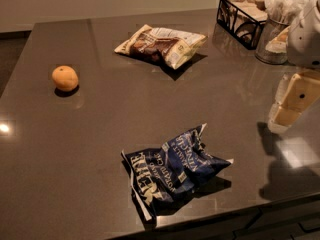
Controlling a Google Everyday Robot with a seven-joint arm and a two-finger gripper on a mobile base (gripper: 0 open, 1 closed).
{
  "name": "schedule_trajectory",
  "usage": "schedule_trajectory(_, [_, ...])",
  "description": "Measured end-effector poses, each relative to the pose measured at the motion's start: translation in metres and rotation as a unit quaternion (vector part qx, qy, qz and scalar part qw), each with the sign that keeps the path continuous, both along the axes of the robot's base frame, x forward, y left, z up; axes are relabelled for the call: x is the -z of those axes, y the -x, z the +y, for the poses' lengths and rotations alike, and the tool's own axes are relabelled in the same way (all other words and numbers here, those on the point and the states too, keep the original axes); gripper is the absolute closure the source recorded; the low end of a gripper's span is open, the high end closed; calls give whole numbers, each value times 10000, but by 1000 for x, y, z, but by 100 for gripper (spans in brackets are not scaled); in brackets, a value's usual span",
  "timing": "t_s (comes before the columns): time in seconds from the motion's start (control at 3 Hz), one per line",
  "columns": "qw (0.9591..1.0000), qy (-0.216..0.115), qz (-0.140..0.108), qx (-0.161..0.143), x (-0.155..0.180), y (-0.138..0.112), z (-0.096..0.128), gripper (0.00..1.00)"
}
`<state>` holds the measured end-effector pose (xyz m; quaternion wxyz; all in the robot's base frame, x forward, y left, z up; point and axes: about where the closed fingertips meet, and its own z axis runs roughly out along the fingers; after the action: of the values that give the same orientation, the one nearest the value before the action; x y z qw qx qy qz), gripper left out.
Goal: Move brown chip bag near blue chip bag
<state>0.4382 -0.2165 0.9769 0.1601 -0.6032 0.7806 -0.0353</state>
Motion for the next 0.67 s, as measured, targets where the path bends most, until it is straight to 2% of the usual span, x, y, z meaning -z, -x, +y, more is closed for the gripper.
schedule_trajectory(0.33, [10000,0,-4,0,0,0,0,0])
schedule_trajectory(0.67, [9999,47,-110,57,2,-13,6,0])
